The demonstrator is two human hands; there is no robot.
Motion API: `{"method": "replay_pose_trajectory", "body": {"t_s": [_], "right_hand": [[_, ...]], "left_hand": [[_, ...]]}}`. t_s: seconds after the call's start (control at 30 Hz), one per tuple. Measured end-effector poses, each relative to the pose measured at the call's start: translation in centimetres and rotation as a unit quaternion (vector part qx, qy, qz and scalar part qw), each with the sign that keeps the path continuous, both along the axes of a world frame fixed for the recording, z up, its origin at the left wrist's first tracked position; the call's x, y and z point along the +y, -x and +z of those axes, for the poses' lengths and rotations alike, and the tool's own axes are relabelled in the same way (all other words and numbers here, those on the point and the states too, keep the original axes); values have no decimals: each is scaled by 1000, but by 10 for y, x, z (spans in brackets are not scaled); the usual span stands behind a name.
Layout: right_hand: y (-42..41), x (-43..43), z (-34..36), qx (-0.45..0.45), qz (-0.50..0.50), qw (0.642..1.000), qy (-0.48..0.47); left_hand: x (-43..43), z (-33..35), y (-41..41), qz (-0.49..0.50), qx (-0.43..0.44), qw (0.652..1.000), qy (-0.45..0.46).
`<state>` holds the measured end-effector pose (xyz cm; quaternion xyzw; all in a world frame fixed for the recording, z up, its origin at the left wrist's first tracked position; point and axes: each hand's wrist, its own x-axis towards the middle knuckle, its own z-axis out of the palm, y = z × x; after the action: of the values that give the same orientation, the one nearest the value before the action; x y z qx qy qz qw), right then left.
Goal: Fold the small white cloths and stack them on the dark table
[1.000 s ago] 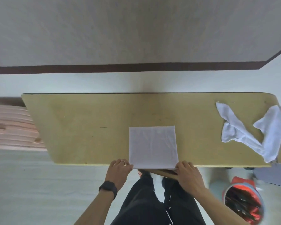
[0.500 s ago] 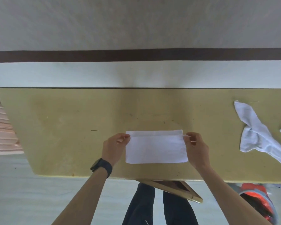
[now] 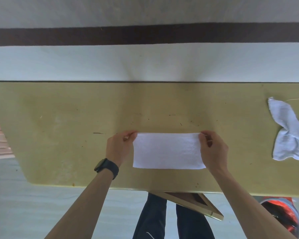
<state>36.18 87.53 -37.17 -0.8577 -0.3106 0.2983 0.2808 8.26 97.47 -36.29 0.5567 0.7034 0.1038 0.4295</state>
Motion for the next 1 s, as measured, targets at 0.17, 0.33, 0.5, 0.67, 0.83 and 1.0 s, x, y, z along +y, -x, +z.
{"method": "replay_pose_trajectory", "body": {"t_s": [0.17,0.33,0.5,0.67,0.83,1.0], "right_hand": [[1,4,-5,-46,17,999,22],[6,0,-7,-99,50,994,16],[10,0,-5,-107,62,992,31],[14,-3,20,-139,48,989,28],[47,-38,41,-99,121,985,66],[66,-32,36,-109,168,966,165]], "left_hand": [[7,-2,-2,-39,44,998,1],[7,0,-5,-95,87,991,-35],[9,3,-5,-141,125,981,-43],[3,0,-8,-244,193,936,-166],[-13,-16,-6,-333,171,879,-295],[-14,-17,-8,-323,197,883,-277]]}}
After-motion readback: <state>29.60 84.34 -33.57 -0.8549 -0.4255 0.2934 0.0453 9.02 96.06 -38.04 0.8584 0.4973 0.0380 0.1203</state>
